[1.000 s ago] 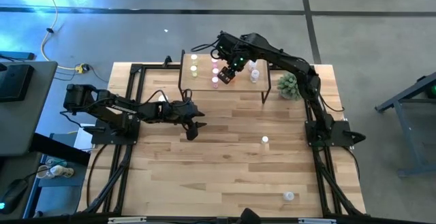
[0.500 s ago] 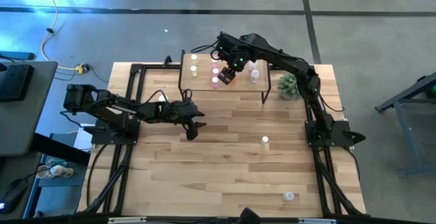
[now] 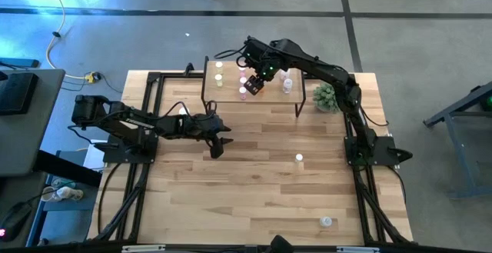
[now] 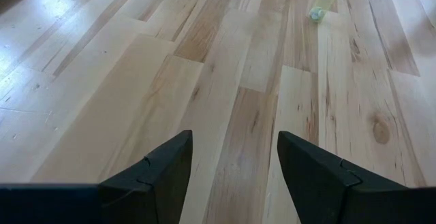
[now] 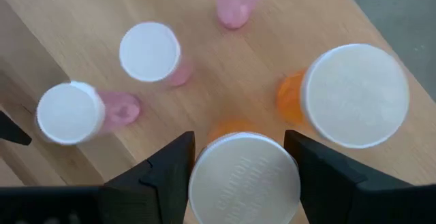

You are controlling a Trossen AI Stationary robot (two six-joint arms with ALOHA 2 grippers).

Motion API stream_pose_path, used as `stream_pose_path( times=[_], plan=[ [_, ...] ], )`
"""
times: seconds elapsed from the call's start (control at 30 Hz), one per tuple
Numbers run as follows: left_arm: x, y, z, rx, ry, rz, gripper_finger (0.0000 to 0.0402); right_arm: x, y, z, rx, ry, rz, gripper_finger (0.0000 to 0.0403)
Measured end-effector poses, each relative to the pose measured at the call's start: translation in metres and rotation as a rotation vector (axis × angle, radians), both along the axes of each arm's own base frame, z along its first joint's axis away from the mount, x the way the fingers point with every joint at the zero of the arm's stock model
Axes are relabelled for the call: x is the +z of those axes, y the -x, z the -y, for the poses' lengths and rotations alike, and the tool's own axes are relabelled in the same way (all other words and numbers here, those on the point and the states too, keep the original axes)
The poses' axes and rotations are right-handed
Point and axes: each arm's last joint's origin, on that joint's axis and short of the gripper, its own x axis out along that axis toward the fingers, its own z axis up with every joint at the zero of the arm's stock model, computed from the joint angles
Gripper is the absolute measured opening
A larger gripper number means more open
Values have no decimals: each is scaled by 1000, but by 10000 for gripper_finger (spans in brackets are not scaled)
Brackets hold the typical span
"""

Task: Pick and place medicine bottles onto shelf by color
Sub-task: Put the bottom orange pill bottle aligned with the other orange pill bottle on the shelf

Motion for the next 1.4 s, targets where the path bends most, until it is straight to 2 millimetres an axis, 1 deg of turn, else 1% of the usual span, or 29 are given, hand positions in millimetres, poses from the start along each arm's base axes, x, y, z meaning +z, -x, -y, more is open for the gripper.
stream_pose_path(
  times=[0.7,0.77,0.97,1.07,1.27,1.4],
  plan=[
    [0,0,0,0,0,0,207,0,1,0,-1,-6,-9,215],
    [0,0,0,0,0,0,207,-1,2,0,-2,-12,-19,223],
    [0,0,0,0,0,0,207,-1,3,0,-7,-11,-22,266],
    [0,0,0,0,0,0,207,0,2,0,-2,-4,-15,281],
    [0,0,0,0,0,0,207,1,1,1,58,21,-15,284],
    [0,0,0,0,0,0,207,1,1,1,61,21,-16,284]
  ],
)
